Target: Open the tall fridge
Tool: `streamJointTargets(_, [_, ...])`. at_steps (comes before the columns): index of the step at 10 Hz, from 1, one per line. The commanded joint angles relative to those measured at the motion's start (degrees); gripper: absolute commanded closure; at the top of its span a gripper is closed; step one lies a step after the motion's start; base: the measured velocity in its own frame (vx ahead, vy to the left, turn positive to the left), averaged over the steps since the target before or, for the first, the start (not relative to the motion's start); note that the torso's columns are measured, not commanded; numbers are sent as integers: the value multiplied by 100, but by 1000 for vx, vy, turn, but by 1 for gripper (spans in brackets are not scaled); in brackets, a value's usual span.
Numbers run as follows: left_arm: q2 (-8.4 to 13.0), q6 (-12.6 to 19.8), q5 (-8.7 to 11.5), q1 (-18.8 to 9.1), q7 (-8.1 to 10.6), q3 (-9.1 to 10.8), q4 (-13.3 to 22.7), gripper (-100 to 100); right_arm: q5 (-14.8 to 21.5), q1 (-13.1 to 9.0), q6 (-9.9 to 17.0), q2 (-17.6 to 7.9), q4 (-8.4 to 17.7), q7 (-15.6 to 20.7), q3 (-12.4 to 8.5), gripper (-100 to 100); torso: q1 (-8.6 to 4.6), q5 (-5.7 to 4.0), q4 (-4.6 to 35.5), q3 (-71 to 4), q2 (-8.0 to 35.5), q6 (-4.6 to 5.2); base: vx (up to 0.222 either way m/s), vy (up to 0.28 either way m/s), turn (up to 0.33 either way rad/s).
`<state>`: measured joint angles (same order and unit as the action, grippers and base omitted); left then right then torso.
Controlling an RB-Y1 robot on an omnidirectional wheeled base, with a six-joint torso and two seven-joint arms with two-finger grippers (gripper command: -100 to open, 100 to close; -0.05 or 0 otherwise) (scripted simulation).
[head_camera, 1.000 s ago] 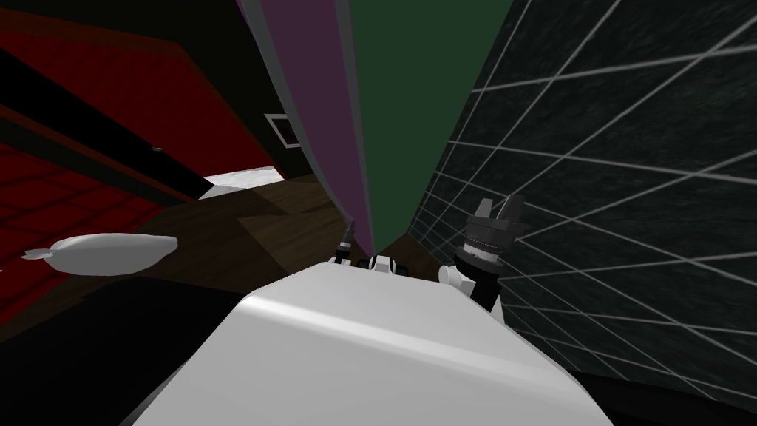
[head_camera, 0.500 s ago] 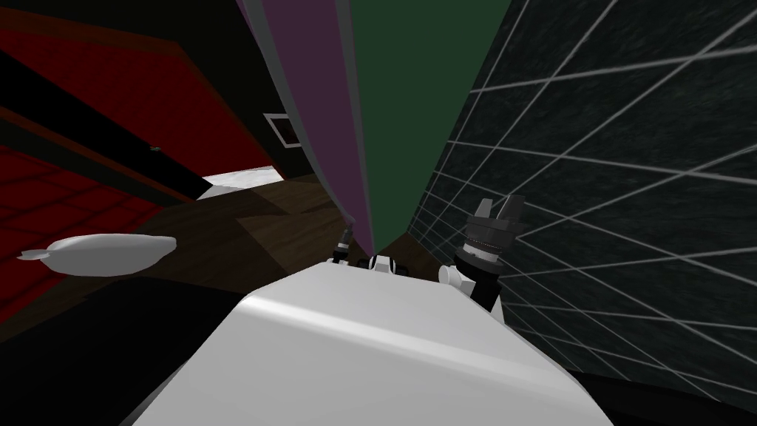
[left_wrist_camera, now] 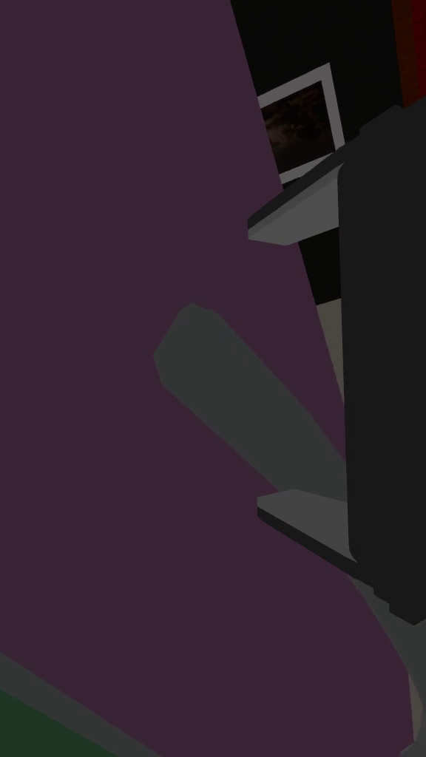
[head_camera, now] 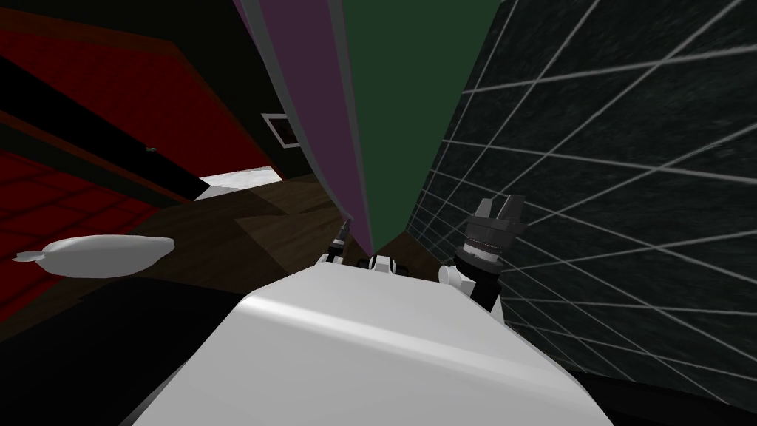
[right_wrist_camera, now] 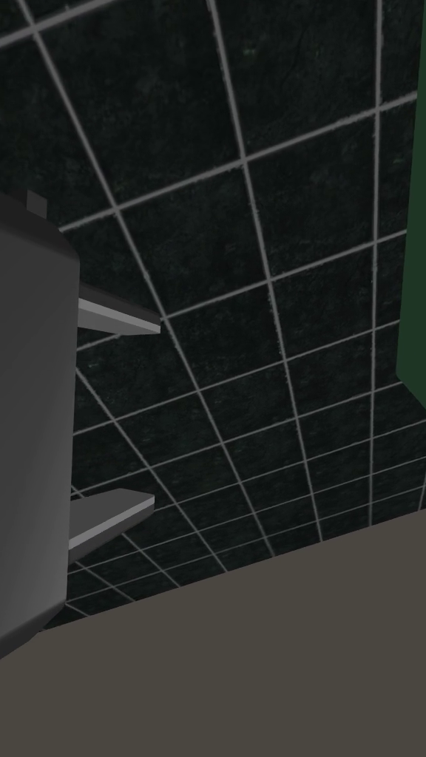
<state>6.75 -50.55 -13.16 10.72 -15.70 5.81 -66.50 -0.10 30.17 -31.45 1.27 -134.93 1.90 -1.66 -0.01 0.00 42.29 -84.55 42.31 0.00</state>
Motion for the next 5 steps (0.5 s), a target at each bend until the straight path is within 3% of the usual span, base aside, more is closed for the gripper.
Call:
streamJointTargets(1, [155,326,-21,-96,48,46,-122,-100,0,0,0,0,0,0,0,0,-1,0,-1,-2,-3,0,-51,-39,-24])
streamJointTargets(5, [310,845,-58,-233,115,107,-350,-100,0,0,0,0,0,0,0,0,2,1,-1,-1,-2,0,-49,-37,-31])
